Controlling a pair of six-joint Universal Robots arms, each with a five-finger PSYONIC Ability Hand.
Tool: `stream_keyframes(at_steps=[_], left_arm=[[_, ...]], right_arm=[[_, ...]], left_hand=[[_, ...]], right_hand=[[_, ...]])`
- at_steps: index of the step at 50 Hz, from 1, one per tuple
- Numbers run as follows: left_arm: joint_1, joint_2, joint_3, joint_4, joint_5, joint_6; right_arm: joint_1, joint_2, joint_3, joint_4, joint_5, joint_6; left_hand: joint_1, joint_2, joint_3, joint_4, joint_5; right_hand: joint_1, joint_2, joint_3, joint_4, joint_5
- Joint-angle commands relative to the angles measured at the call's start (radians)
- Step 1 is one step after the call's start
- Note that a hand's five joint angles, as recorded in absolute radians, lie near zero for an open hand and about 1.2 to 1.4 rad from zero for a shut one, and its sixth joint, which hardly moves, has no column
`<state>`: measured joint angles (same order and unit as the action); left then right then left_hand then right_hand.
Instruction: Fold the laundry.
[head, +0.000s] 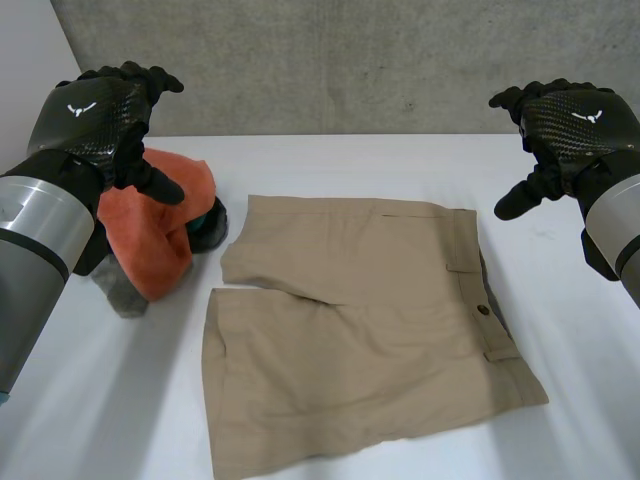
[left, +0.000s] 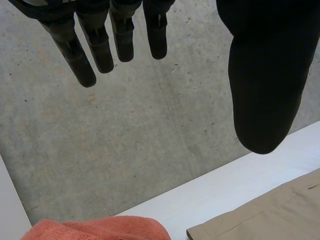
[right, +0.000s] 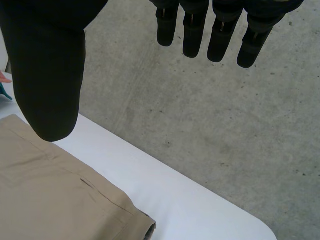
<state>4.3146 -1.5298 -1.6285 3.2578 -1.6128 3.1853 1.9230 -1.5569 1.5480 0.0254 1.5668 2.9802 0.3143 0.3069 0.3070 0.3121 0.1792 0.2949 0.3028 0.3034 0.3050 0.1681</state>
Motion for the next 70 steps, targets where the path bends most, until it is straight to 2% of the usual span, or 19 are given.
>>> stream_keyframes(at_steps=[1, 9, 13, 21, 26, 31, 35, 37, 40, 43, 53, 57, 59, 61, 62, 63, 67, 70], left_arm=[[-0.003, 0.008, -0.001, -0.001, 0.004, 0.004], [-0.012, 0.008, 0.002, -0.01, 0.002, 0.002], [-0.032, 0.007, 0.001, -0.039, 0.001, 0.008], [-0.073, -0.006, -0.036, -0.243, 0.007, 0.021], [-0.137, -0.033, -0.147, -0.316, 0.02, 0.074], [-0.222, -0.076, -0.26, -0.265, 0.019, 0.114], [-0.292, -0.141, -0.332, -0.176, 0.011, 0.117], [-0.318, -0.179, -0.364, -0.118, 0.001, 0.117], [-0.326, -0.197, -0.376, -0.081, -0.012, 0.117], [-0.329, -0.224, -0.381, -0.046, -0.033, 0.119], [-0.374, -0.274, -0.372, -0.046, -0.039, 0.12], [-0.388, -0.294, -0.37, -0.044, -0.041, 0.12], [-0.388, -0.3, -0.369, -0.046, -0.041, 0.12], [-0.388, -0.3, -0.369, -0.044, -0.044, 0.12], [-0.389, -0.297, -0.366, -0.044, -0.048, 0.122], [-0.389, -0.296, -0.364, -0.043, -0.055, 0.122], [-0.389, -0.274, -0.35, -0.047, -0.122, 0.123], [-0.392, -0.224, -0.343, -0.058, -0.168, 0.142]], right_arm=[[-0.004, 0.0, -0.003, 0.001, -0.011, -0.001], [-0.005, 0.0, -0.012, 0.024, -0.01, -0.016], [-0.007, 0.001, -0.025, 0.083, -0.01, -0.076], [-0.033, 0.015, 0.023, 0.299, -0.037, -0.386], [-0.073, 0.031, 0.11, 0.353, -0.094, -0.487], [-0.127, 0.034, 0.225, 0.341, -0.169, -0.532], [-0.189, 0.035, 0.316, 0.277, -0.275, -0.54], [-0.228, 0.035, 0.375, 0.231, -0.33, -0.54], [-0.265, 0.037, 0.451, 0.168, -0.382, -0.543], [-0.291, 0.049, 0.52, 0.087, -0.438, -0.543], [-0.295, 0.084, 0.567, 0.033, -0.456, -0.544], [-0.295, 0.13, 0.567, -0.008, -0.456, -0.544], [-0.294, 0.159, 0.566, -0.033, -0.455, -0.544], [-0.297, 0.176, 0.56, -0.045, -0.452, -0.544], [-0.298, 0.175, 0.557, -0.045, -0.452, -0.543], [-0.298, 0.173, 0.557, -0.045, -0.453, -0.54], [-0.297, 0.14, 0.554, -0.03, -0.438, -0.54], [-0.291, 0.04, 0.552, 0.02, -0.43, -0.538]], left_hand=[[-0.139, -0.132, -0.132, -0.137, -0.178], [-0.127, -0.12, -0.12, -0.125, -0.167], [-0.092, -0.085, -0.085, -0.09, -0.132], [-0.027, -0.02, -0.02, -0.025, -0.067], [-0.004, 0.003, 0.003, -0.002, -0.044], [0.008, 0.015, 0.015, 0.01, -0.032], [0.031, 0.039, 0.039, 0.034, -0.008], [0.087, 0.094, 0.094, 0.089, 0.047], [0.125, 0.133, 0.132, 0.127, 0.086], [0.269, 0.276, 0.276, 0.271, 0.229], [0.331, 0.338, 0.338, 0.333, 0.291], [0.457, 0.464, 0.464, 0.459, 0.417], [0.477, 0.485, 0.485, 0.48, 0.438], [0.72, 0.727, 0.727, 0.722, 0.681], [0.951, 0.958, 0.958, 0.953, 0.911], [1.081, 1.088, 1.088, 1.083, 1.041], [1.082, 1.089, 1.089, 1.084, 1.043], [1.082, 1.089, 1.089, 1.084, 1.043]], right_hand=[[-0.12, -0.128, -0.129, -0.13, -0.168], [-0.12, -0.128, -0.129, -0.13, -0.168], [-0.12, -0.128, -0.129, -0.13, -0.168], [-0.12, -0.128, -0.129, -0.13, -0.168], [-0.072, -0.08, -0.081, -0.082, -0.12], [0.028, 0.02, 0.019, 0.018, -0.02], [0.212, 0.205, 0.204, 0.202, 0.165], [0.228, 0.22, 0.219, 0.217, 0.18], [0.23, 0.223, 0.222, 0.22, 0.183], [0.251, 0.243, 0.242, 0.241, 0.203], [0.318, 0.31, 0.31, 0.308, 0.271], [0.559, 0.551, 0.55, 0.549, 0.511], [0.814, 0.806, 0.805, 0.803, 0.766], [1.1, 1.092, 1.092, 1.09, 1.052], [1.101, 1.093, 1.093, 1.091, 1.054], [1.101, 1.093, 1.093, 1.091, 1.054], [1.101, 1.093, 1.093, 1.091, 1.054], [1.101, 1.093, 1.093, 1.091, 1.054]])
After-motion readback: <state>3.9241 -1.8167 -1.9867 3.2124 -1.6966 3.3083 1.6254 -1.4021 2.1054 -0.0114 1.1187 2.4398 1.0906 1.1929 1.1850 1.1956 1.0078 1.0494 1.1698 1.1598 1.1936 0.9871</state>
